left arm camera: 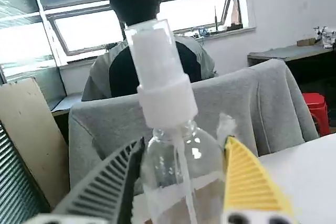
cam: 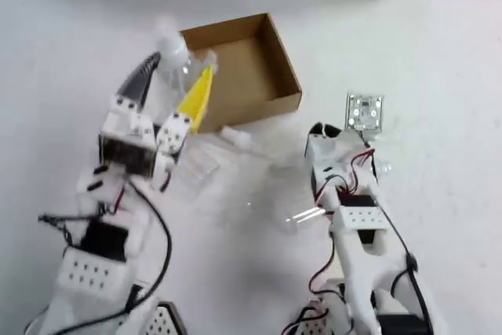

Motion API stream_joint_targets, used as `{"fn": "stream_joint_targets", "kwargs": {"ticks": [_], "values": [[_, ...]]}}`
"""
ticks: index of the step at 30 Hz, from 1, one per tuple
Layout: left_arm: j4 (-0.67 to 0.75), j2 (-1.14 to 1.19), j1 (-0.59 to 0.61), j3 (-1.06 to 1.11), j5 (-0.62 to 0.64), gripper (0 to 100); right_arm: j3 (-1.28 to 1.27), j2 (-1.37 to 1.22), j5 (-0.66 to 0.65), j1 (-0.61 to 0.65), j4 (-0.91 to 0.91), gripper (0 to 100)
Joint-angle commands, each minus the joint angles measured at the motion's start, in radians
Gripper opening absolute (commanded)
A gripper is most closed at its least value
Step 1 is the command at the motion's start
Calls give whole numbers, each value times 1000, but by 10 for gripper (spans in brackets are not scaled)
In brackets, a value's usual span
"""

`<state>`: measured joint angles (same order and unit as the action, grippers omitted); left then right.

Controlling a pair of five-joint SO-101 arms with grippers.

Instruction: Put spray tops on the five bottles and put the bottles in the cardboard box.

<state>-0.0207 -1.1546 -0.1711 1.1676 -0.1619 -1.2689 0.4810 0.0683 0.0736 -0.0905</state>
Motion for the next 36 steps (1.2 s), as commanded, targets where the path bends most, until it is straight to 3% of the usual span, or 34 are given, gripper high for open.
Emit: {"fn": "stream_joint_targets", "kwargs": {"ticks": [1, 8, 14, 27, 36], "values": [[158, 208, 31, -132, -8, 20, 15, -88, -3, -38, -176, 16], [319, 446, 85, -135, 17, 20, 23, -245, -5, -59, -400, 16], [402, 519, 127, -143, 169, 20, 29, -257, -5, -77, -403, 16], [443, 555, 120, -199, 172, 20, 29, -262, -5, -73, -403, 16], [443, 901, 127, -431, 173, 20, 29, -262, -5, -65, -403, 16]]}}
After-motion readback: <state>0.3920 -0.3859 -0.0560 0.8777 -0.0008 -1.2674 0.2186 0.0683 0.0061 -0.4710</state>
